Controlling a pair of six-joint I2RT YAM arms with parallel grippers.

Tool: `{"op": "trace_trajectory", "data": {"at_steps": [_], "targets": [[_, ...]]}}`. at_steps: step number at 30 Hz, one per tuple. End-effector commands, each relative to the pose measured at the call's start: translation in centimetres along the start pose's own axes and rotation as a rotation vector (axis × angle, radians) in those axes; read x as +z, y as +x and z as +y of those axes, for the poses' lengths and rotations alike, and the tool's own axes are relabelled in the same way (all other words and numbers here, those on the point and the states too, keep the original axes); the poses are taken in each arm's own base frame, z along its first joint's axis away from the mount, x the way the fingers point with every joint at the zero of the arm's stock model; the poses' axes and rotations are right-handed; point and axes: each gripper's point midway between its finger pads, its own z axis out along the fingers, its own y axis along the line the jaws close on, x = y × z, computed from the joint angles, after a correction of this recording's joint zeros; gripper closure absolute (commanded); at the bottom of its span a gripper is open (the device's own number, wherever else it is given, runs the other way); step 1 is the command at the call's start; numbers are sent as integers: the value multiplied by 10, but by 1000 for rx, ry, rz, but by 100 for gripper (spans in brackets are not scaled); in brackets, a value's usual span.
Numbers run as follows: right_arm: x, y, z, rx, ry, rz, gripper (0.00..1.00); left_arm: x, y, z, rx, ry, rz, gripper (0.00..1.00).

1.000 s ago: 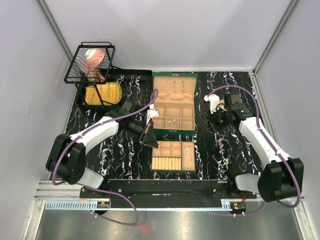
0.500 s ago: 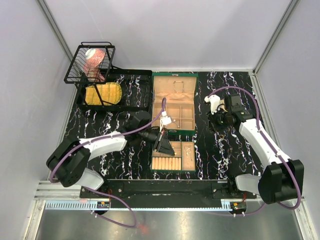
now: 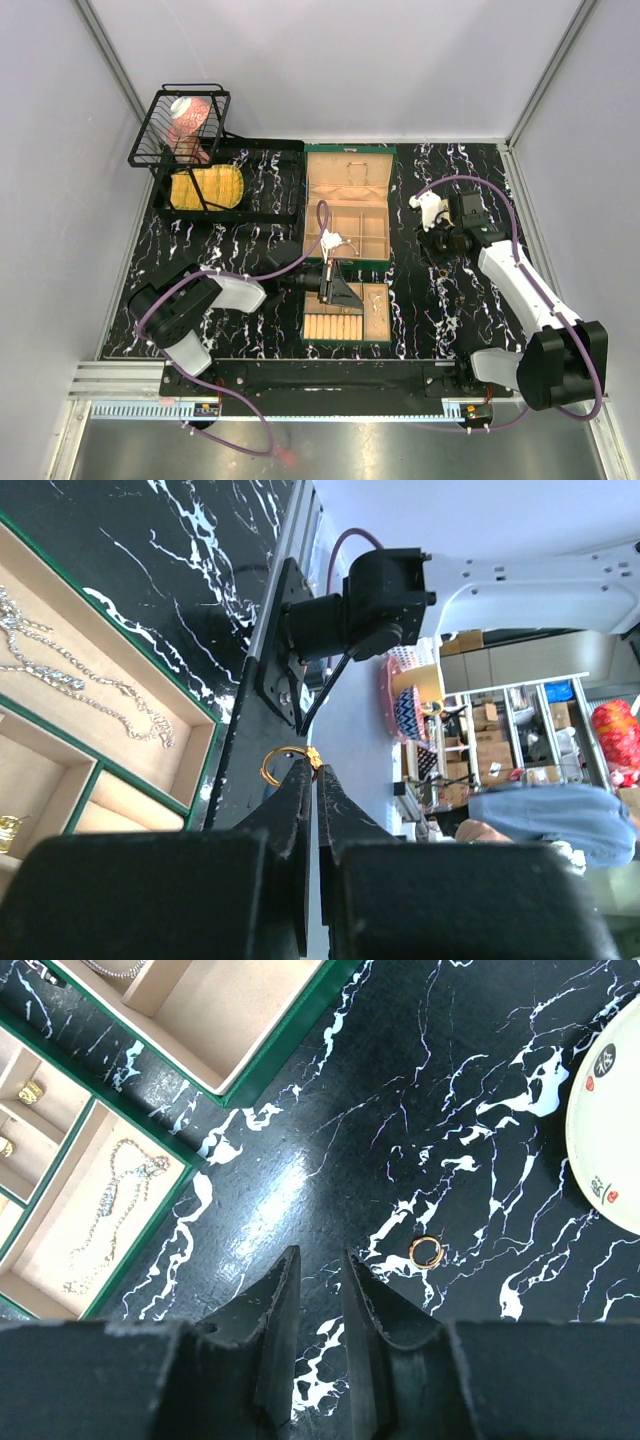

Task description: Organize the mixed jewelry

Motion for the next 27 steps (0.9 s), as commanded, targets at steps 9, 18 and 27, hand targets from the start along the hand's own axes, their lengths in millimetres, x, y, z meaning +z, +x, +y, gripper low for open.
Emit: {"op": "trace_trajectory", "data": {"at_steps": [9,18,27], "targets": [[-3,-8,-7,-27,37,-38,72,3,1,14,-35,-45,-86,100],[-7,-11,-4,-33,27,-61,71,1,7,41,-35,-154,-82,100],[-8,-13,-3,-41,24,-72,71,5,17,48,-57,-193,-69,100]]}}
